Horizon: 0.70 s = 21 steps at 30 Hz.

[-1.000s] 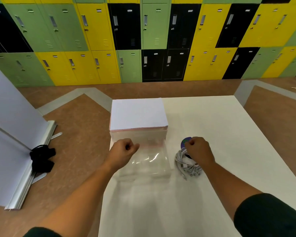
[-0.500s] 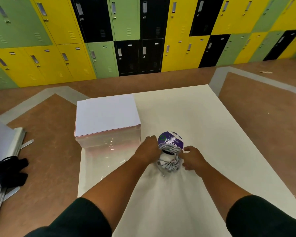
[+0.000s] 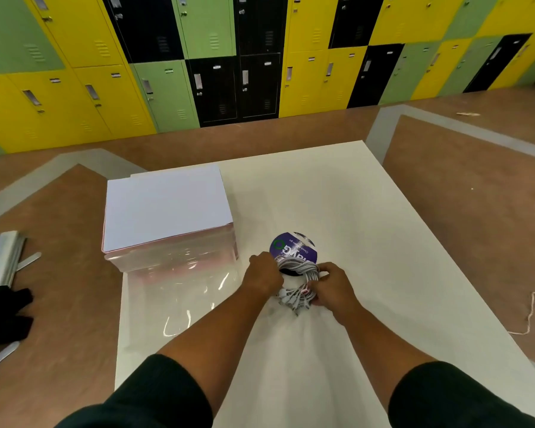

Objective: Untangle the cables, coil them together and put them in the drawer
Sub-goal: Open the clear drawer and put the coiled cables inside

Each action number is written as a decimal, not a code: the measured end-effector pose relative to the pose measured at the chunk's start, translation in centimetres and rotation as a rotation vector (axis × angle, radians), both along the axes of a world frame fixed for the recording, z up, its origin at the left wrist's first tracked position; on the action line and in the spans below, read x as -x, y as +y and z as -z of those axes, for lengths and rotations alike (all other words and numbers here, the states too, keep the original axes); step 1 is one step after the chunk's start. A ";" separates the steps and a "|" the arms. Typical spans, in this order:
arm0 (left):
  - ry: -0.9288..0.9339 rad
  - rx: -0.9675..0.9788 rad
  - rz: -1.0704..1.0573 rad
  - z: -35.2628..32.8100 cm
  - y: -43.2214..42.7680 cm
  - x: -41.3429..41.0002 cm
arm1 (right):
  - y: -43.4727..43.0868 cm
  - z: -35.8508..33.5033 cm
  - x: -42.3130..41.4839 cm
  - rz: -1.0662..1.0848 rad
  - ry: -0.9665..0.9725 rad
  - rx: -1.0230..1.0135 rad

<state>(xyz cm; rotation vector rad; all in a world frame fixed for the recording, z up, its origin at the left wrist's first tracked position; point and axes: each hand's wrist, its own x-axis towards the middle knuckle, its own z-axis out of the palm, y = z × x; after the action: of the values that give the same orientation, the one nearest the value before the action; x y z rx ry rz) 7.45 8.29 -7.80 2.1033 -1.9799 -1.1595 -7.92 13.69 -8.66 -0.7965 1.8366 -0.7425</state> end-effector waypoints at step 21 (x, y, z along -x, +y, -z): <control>0.660 -0.011 -0.351 -1.6 -0.1 -1.6 | 0.3 -2.2 1.2 0.157 -0.366 0.216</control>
<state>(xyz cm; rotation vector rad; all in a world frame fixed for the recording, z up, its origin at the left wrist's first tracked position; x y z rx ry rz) 9.05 8.20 -6.16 1.6581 -1.2602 -1.5167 -9.09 13.97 -6.41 -0.6065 1.5154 -1.1238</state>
